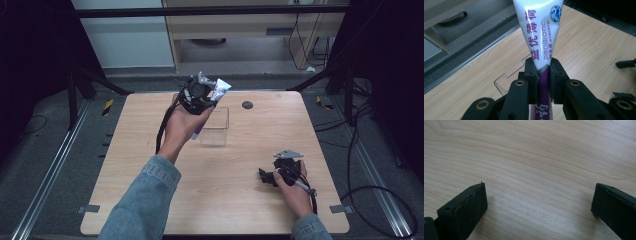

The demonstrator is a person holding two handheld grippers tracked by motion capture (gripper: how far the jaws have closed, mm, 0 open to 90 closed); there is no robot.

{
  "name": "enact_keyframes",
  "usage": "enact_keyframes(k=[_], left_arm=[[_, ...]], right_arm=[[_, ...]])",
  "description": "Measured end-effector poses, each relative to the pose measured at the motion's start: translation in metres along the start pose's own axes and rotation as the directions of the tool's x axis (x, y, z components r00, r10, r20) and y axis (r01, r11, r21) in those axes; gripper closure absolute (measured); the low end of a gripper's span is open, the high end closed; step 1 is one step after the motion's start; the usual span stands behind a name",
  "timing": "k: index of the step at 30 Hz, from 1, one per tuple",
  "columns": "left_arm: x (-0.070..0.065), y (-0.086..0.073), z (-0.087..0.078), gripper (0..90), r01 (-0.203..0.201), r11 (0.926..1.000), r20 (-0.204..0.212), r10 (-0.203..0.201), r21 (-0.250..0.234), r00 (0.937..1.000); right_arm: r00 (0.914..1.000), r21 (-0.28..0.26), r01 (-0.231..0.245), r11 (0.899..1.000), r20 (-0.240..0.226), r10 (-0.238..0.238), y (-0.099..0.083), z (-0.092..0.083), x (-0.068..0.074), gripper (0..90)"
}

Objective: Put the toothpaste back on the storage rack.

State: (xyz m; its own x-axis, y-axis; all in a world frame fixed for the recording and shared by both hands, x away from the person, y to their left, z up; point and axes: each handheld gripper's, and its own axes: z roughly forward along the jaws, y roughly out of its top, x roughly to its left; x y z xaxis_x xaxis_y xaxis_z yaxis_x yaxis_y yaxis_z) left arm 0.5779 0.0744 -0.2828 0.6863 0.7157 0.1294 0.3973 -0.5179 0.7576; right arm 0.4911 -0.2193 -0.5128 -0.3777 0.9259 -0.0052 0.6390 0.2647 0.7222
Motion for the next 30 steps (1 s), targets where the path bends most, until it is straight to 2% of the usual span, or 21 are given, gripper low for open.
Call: enact_keyframes(k=[15,19,24,30], left_arm=[[0.0006,0.0036,0.0007,78.7,0.004,0.9993,-0.029,-0.005,-0.037,0.9996],[0.0003,0.0055,0.0008,78.7,0.015,0.9972,-0.04,-0.018,-0.073,0.999],[0.0002,0.0072,0.0031,78.6,0.014,0.9975,-0.036,-0.017,-0.069,0.9992],[-0.0009,0.0091,0.0069,78.6,0.012,0.9958,-0.048,-0.017,-0.091,0.9987]], right_arm=[[0.9999,0.0,0.01,1.0,0.003,-0.01,-0.0008,-0.0004,-0.0003,0.5],[0.9999,-0.001,0.011,1.0,0.004,-0.011,-0.0009,-0.0006,-0.0003,0.5],[0.9999,-0.001,0.009,1.0,0.004,-0.009,-0.0011,-0.0006,-0.0001,0.5],[0.9999,0.0,0.012,1.0,0.005,-0.012,-0.0011,-0.0007,-0.0003,0.5]])
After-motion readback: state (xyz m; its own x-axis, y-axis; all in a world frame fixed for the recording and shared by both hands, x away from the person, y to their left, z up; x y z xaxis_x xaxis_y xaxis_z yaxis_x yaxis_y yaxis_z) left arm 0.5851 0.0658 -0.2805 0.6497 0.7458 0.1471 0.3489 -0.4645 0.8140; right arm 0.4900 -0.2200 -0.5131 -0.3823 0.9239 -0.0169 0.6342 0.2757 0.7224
